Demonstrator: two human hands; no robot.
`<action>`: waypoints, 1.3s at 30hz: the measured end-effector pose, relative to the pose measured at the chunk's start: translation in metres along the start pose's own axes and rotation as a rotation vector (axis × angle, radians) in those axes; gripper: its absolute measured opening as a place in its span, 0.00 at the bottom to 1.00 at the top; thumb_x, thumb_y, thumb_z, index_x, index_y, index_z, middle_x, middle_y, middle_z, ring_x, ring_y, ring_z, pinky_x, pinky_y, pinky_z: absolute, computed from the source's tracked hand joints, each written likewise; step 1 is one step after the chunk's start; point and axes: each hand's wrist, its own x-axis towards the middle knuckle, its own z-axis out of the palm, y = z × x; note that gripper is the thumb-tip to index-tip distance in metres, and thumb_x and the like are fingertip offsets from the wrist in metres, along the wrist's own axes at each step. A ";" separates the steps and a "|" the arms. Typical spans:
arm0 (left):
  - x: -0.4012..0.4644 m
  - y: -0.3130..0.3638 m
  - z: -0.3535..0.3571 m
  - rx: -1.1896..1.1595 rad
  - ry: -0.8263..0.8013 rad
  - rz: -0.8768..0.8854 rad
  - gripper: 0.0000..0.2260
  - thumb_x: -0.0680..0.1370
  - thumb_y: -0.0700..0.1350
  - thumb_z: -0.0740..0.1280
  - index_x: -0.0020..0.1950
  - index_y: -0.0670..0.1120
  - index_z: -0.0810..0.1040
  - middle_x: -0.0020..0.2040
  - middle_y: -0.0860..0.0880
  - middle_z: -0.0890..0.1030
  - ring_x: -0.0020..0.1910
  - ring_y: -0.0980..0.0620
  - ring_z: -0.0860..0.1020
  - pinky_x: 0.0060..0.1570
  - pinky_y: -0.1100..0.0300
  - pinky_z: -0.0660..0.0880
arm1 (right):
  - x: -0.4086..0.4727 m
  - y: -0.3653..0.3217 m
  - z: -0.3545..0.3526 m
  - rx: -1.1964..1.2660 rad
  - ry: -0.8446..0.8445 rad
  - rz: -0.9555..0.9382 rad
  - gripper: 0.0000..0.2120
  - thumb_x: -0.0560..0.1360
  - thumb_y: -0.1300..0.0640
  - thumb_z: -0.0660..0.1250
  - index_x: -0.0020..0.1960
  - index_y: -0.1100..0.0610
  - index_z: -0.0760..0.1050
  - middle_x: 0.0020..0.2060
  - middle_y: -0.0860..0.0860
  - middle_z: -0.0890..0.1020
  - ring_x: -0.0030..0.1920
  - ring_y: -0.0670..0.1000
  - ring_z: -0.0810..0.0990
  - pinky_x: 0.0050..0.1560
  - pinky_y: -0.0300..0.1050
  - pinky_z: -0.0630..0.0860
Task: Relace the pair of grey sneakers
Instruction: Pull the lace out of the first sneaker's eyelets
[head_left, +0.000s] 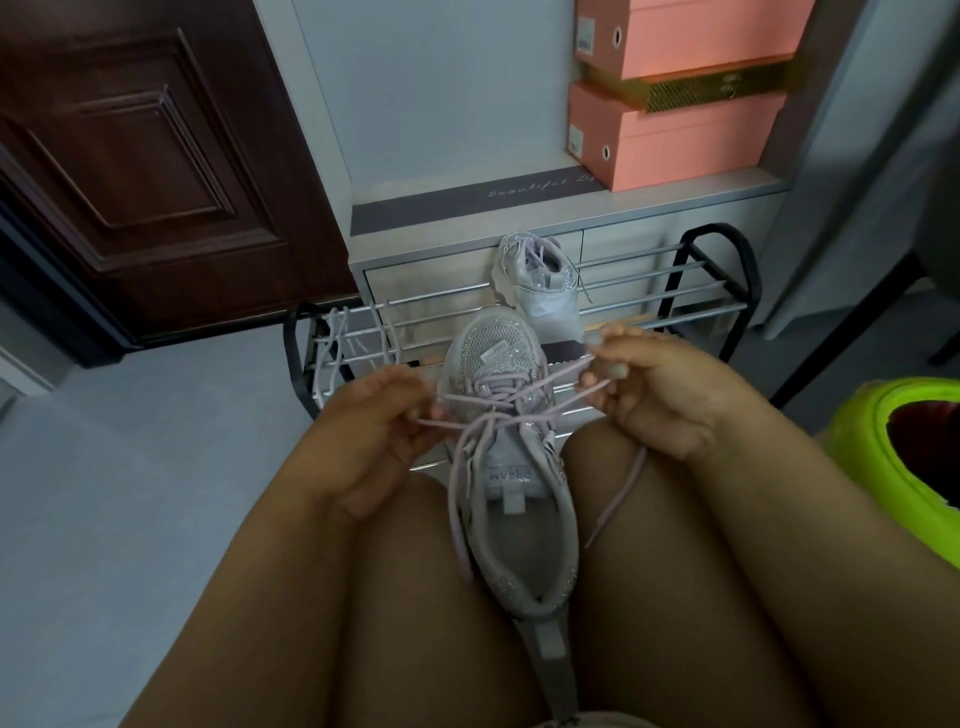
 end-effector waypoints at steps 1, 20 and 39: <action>0.000 0.002 -0.006 -0.086 0.000 0.007 0.13 0.75 0.37 0.63 0.30 0.45 0.72 0.25 0.50 0.70 0.26 0.55 0.73 0.43 0.54 0.80 | 0.000 -0.003 -0.006 0.086 0.007 0.002 0.11 0.73 0.67 0.61 0.36 0.55 0.68 0.18 0.47 0.66 0.26 0.48 0.67 0.35 0.40 0.76; -0.001 -0.008 -0.008 1.122 -0.063 0.358 0.04 0.73 0.48 0.70 0.40 0.56 0.79 0.40 0.59 0.79 0.40 0.65 0.75 0.37 0.75 0.70 | -0.006 0.010 -0.002 -1.320 -0.311 -0.434 0.06 0.73 0.59 0.70 0.40 0.62 0.79 0.34 0.49 0.78 0.32 0.38 0.73 0.35 0.30 0.67; -0.005 -0.025 -0.007 1.192 -0.125 0.548 0.04 0.78 0.50 0.61 0.45 0.60 0.70 0.52 0.63 0.66 0.48 0.65 0.70 0.44 0.75 0.67 | -0.008 0.015 -0.002 -0.881 -0.116 -0.351 0.10 0.77 0.60 0.64 0.39 0.66 0.75 0.31 0.48 0.72 0.28 0.37 0.68 0.32 0.26 0.65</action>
